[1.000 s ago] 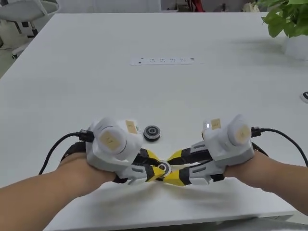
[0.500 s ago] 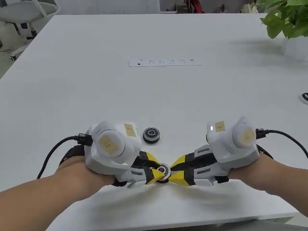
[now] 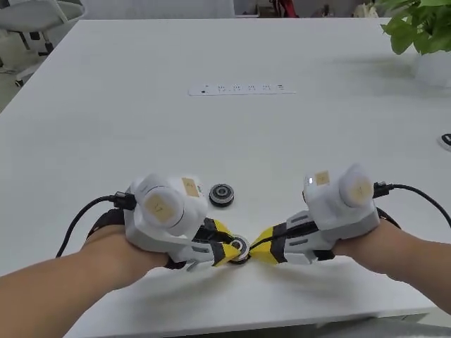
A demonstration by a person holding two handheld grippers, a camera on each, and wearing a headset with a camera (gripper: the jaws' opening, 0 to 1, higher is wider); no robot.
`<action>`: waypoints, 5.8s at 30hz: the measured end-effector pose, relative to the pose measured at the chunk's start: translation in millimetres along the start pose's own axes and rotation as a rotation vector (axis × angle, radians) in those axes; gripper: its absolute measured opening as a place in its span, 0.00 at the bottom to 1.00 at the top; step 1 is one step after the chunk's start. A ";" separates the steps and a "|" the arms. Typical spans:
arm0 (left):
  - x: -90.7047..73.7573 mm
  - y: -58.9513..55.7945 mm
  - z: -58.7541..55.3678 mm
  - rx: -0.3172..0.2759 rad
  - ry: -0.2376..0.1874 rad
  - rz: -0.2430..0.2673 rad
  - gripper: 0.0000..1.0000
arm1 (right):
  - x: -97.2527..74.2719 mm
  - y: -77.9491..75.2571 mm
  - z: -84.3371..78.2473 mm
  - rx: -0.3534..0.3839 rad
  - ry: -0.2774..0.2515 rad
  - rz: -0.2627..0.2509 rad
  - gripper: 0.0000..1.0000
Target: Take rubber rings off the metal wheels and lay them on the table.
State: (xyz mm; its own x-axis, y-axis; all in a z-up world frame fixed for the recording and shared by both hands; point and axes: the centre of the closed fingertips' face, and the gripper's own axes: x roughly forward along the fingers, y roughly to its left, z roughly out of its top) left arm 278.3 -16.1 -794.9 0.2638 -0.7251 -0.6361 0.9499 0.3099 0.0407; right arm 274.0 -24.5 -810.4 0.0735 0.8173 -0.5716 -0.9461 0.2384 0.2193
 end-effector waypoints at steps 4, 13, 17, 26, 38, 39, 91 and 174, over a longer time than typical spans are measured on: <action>-0.1 0.1 0.0 0.001 0.002 0.002 0.12 | -0.6 -1.8 0.5 0.065 0.000 0.003 0.00; -0.3 0.6 -0.4 0.016 0.014 0.010 0.12 | -6.0 -5.6 3.8 0.223 -0.052 0.013 0.00; -0.3 0.4 -0.4 0.011 0.014 0.012 0.12 | -6.5 -8.0 11.7 0.348 -0.096 0.010 0.00; -0.1 1.0 -0.2 0.008 0.024 0.029 0.12 | -6.4 -8.5 14.2 0.410 -0.126 0.015 0.00; 0.1 1.6 -0.7 0.006 0.040 0.041 0.11 | -1.7 4.7 21.9 0.369 -0.120 0.033 0.00; 0.1 1.7 -0.7 0.007 0.040 0.041 0.11 | -2.0 5.3 22.0 0.370 -0.124 0.037 0.00; -48.2 -6.0 11.7 -0.026 -0.108 -0.037 0.38 | -10.7 10.0 46.0 0.363 -0.219 0.079 0.00; -130.2 31.1 -43.4 -0.178 -0.101 0.153 0.75 | 46.4 4.7 80.3 0.143 -0.163 0.019 0.31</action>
State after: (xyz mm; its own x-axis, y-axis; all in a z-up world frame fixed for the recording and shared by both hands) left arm 266.2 114.6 -744.3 0.4265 -0.7165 -0.5520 0.8554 0.5178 -0.0112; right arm 298.3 56.6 -772.3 0.1174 0.8934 -0.4337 -0.8941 0.2852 0.3454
